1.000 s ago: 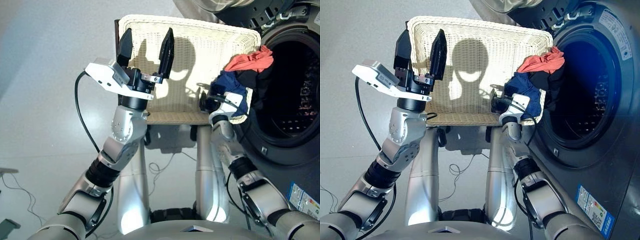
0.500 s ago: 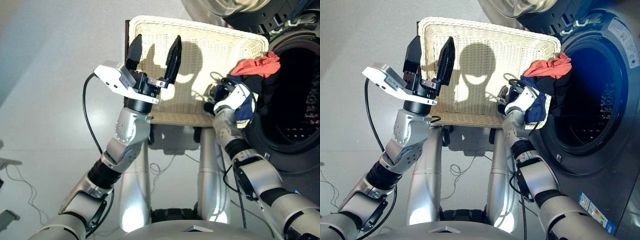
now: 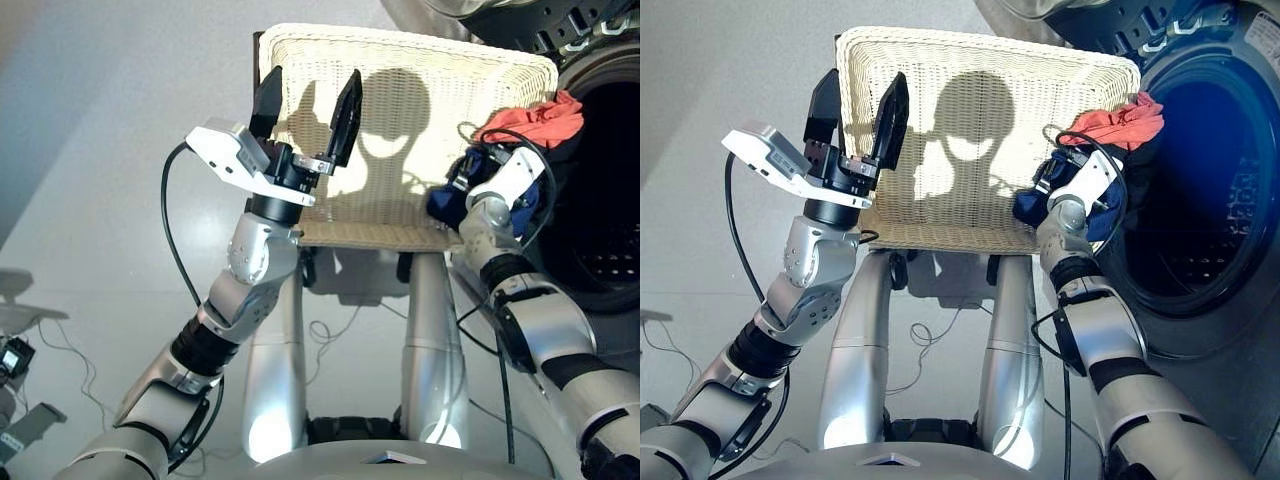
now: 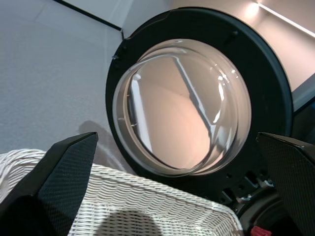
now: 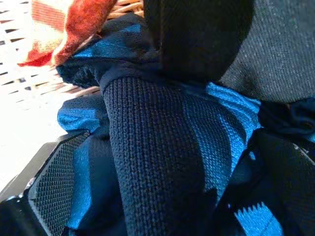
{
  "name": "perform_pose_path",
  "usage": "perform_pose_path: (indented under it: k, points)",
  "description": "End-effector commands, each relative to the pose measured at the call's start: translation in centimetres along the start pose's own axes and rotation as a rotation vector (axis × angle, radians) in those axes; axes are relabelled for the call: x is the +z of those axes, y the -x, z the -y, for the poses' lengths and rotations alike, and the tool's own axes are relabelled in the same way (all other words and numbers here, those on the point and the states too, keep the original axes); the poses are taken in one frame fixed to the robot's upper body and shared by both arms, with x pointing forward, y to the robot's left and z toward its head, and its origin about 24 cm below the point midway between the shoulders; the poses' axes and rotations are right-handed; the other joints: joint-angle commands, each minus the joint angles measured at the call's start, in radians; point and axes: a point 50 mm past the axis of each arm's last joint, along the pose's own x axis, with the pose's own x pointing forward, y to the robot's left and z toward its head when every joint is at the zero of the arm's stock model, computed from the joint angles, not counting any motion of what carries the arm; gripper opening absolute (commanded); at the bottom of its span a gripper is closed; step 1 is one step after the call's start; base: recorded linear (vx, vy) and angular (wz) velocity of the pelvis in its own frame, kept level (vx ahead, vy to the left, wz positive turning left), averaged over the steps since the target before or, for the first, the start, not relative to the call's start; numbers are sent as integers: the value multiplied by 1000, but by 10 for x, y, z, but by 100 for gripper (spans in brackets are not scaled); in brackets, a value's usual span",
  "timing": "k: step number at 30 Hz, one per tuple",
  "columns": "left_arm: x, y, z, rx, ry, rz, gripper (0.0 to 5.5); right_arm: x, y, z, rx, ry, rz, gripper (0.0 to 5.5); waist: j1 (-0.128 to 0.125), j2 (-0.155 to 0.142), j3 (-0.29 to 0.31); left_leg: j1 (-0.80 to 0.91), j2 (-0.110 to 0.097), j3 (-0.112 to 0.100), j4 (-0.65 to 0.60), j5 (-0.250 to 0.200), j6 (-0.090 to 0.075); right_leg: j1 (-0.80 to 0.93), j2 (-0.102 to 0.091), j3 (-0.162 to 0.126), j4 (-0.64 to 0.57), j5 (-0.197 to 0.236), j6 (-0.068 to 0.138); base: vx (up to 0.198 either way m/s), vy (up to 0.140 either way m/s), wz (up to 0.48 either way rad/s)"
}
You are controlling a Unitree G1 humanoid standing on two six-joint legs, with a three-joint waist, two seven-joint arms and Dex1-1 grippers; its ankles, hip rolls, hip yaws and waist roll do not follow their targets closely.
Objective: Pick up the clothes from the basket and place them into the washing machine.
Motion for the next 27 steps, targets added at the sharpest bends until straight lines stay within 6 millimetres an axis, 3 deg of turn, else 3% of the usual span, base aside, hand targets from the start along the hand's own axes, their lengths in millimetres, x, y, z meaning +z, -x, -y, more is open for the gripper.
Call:
perform_pose_path:
  k: [1, 8, 9, 10, 16, 21, 24, 27]
  points:
    - [30, -2, 20, -89, 20, 151, 550, 13, -10, 42, -130, 60, 13, 550, -3, 67, -17, -15, 25, 14, 57, -37, -19, 36, 13, -15, -77, 43, 14, 0, 0, 0]
    - [31, -3, 20, -84, 18, 153, 550, 15, -12, 43, -126, 76, -8, 550, -3, 68, -17, -27, 27, 13, 58, -36, -21, 24, 12, -21, -71, 41, 13, 0, 0, 0]
    - [32, -3, 19, -84, 17, 154, 550, 14, -12, 42, -116, 81, -12, 207, -3, 67, -17, -27, 27, 13, 57, -36, -20, 23, 13, -20, -72, 42, 13, 0, 0, 0]
    - [32, -3, 19, -83, 18, 155, 550, 13, -12, 41, -106, 87, -15, 0, -4, 66, -17, -28, 27, 13, 58, -36, -20, 21, 13, -19, -72, 43, 13, 0, 0, 0]
    - [34, -4, 18, -79, 23, 164, 550, 13, -12, 38, -86, 99, -8, 0, -8, 60, -17, -29, 29, 15, 55, -33, -20, 20, 14, -19, -75, 45, 13, 0, 0, 0]
    - [36, -3, 15, -69, 8, 170, 550, 21, -8, 21, -3, 60, 73, 0, -20, 46, -17, -29, 29, 14, 49, -30, -20, 22, 15, -24, -82, 49, 12, 0, 0, 0]
    - [38, -1, 11, -49, -18, 175, 550, 28, 1, 11, 62, 12, 177, 0, -37, 25, -17, -27, 29, 13, 44, -27, -20, 22, 16, -21, -85, 51, 12, 0, 0, 0]
    - [40, 3, 6, -22, -51, 181, 550, 44, 22, 2, 152, -63, 337, 0, -54, 4, -17, -31, 30, 13, 43, -26, -18, 16, 17, -20, -84, 51, 15, 0, 0, 0]
